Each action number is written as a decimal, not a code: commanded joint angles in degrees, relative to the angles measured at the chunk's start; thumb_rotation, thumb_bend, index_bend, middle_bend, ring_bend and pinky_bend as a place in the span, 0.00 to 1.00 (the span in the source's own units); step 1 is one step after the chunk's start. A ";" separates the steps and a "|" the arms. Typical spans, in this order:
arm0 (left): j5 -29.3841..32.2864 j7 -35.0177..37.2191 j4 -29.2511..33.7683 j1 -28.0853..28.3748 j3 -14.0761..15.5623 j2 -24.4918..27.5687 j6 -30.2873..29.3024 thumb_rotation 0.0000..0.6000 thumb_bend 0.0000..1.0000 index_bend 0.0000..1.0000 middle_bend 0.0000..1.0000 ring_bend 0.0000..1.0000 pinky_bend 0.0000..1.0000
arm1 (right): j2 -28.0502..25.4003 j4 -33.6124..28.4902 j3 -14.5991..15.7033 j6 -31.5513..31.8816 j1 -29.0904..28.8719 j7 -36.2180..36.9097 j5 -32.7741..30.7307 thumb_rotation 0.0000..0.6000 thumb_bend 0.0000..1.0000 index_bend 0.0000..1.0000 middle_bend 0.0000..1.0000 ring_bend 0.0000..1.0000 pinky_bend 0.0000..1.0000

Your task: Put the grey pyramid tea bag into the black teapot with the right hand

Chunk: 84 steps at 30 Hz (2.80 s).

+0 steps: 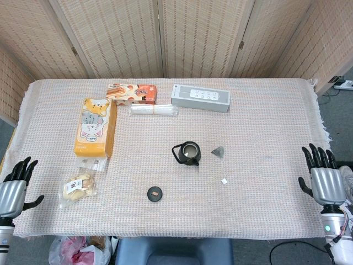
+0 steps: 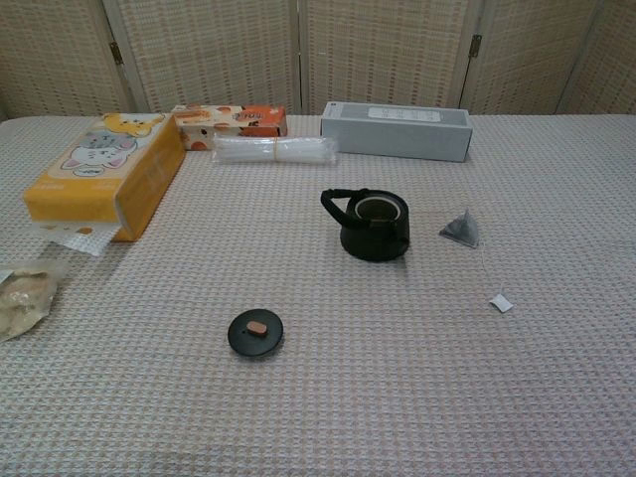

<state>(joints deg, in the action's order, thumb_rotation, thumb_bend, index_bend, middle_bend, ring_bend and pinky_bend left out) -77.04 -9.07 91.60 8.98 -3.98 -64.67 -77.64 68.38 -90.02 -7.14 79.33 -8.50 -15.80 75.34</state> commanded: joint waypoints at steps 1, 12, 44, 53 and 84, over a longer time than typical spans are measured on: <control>1.54 -1.23 0.08 0.03 -0.45 -0.32 0.22 1.00 0.25 0.01 0.00 0.02 0.27 | 0.38 0.41 -0.46 0.19 -0.15 -1.65 -0.99 1.00 0.29 0.00 0.00 0.00 0.00; 2.87 -2.58 1.19 -0.31 -0.47 -0.36 -0.11 1.00 0.25 0.01 0.00 0.02 0.27 | 2.21 2.21 -0.58 -0.59 -1.53 -2.17 -0.49 1.00 0.29 0.00 0.00 0.00 0.00; 13.39 -4.49 1.89 -0.51 -3.21 -0.06 1.29 1.00 0.25 0.01 0.00 0.02 0.27 | 13.28 8.66 5.80 -16.24 -15.71 -1.06 12.76 1.00 0.25 0.35 0.00 0.00 0.00; 13.62 -5.81 0.11 -0.34 -3.87 -1.72 -0.29 1.00 0.25 0.01 0.00 0.02 0.27 | 17.63 15.08 6.87 -16.69 -15.80 4.39 12.74 1.00 0.25 0.36 0.00 0.00 0.00; 14.74 -4.31 0.43 0.29 -3.79 -0.41 2.62 1.00 0.25 0.01 0.00 0.02 0.27 | 23.83 21.09 5.70 -20.31 -19.14 5.66 10.03 1.00 0.28 0.43 0.00 0.00 0.00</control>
<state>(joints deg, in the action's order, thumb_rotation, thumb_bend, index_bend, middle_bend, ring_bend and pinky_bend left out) -62.31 -13.38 92.03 9.27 -7.77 -65.08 -75.04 92.19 -68.94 -1.44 59.03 -27.62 -10.13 85.38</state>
